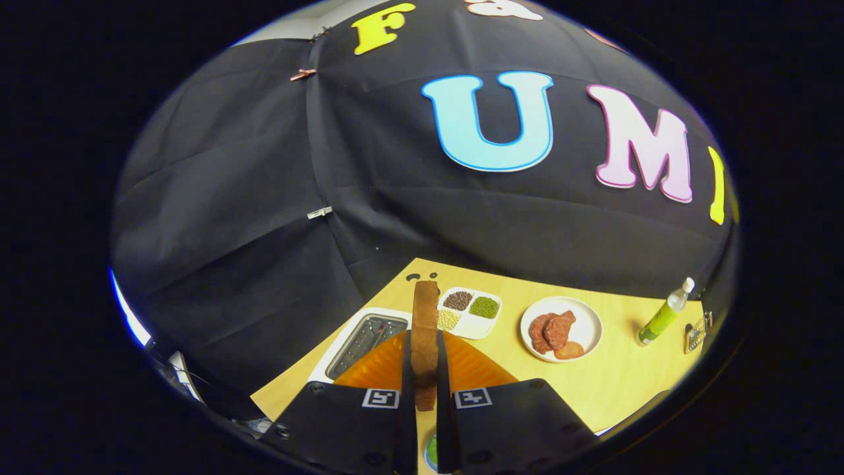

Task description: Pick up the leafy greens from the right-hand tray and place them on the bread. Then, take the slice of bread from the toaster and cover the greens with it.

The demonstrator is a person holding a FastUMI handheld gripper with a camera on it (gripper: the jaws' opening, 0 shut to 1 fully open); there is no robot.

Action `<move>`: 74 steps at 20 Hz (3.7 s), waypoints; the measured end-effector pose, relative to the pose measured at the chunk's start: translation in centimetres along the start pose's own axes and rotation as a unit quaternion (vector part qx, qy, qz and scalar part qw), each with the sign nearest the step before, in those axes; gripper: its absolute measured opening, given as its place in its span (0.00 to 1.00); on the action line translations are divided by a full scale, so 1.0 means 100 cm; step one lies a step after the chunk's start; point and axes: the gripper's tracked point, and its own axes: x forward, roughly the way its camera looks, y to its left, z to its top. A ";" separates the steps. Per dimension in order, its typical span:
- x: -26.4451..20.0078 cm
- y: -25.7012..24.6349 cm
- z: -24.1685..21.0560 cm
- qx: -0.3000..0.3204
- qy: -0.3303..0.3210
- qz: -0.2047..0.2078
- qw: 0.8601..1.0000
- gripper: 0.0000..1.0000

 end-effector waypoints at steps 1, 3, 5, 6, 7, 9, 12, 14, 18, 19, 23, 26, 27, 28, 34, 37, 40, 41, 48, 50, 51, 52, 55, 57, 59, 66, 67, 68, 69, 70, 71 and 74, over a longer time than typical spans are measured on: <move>-0.006 -0.005 -0.008 0.023 0.007 0.004 1.000 0.16; -0.017 -0.017 -0.021 0.059 0.011 0.005 0.998 0.15; -0.026 -0.037 -0.039 0.065 0.018 -0.008 0.998 0.15; -0.029 -0.043 -0.050 0.069 0.026 -0.011 0.997 0.15; -0.033 -0.045 -0.061 0.079 0.034 -0.009 0.996 0.15; -0.038 -0.050 -0.082 0.107 0.046 -0.002 0.993 0.16; -0.038 -0.057 -0.114 0.131 0.068 -0.001 0.989 0.15; -0.037 -0.059 -0.133 0.140 0.085 0.002 0.987 0.15; -0.031 -0.059 -0.167 0.160 0.112 0.009 0.981 0.16; -0.030 -0.061 -0.175 0.163 0.117 0.006 0.980 0.16; -0.024 -0.073 -0.197 0.170 0.133 -0.003 0.976 0.15; -0.024 -0.079 -0.204 0.168 0.138 -0.005 0.976 0.15; -0.025 -0.083 -0.207 0.162 0.141 -0.008 0.977 0.15; -0.025 -0.088 -0.208 0.155 0.142 -0.013 0.978 0.17; -0.030 -0.110 -0.218 0.142 0.155 -0.051 0.976 0.38; -0.036 -0.123 -0.221 0.125 0.154 -0.072 0.978 0.58; -0.044 -0.134 -0.217 0.122 0.138 -0.092 0.979 0.65; -0.050 -0.135 -0.215 0.124 0.135 -0.092 0.979 0.72; -0.090 -0.160 -0.173 0.094 0.082 -0.121 0.985 0.99; -0.105 -0.165 -0.147 0.061 0.051 -0.125 0.989 0.99; -0.114 -0.167 -0.132 0.045 0.033 -0.127 0.990 0.99; -0.123 -0.169 -0.117 0.029 0.015 -0.131 0.991 0.99; -0.155 -0.173 -0.073 -0.008 -0.045 -0.140 0.989 0.99; -0.173 -0.165 -0.052 -0.007 -0.080 -0.133 0.988 0.98; -0.190 -0.157 -0.036 0.005 -0.115 -0.127 0.985 0.99; -0.232 -0.166 0.004 -0.028 -0.173 -0.120 0.977 0.98; -0.238 -0.173 0.013 -0.025 -0.186 -0.127 0.974 0.98; -0.242 -0.177 0.017 -0.025 -0.191 -0.130 0.973 0.98; -0.246 -0.181 0.020 -0.026 -0.198 -0.133 0.971 0.98; -0.251 -0.186 0.021 -0.028 -0.200 -0.138 0.970 0.98; -0.255 -0.191 0.023 -0.030 -0.202 -0.141 0.969 0.98; -0.263 -0.203 0.024 -0.027 -0.202 -0.147 0.968 0.98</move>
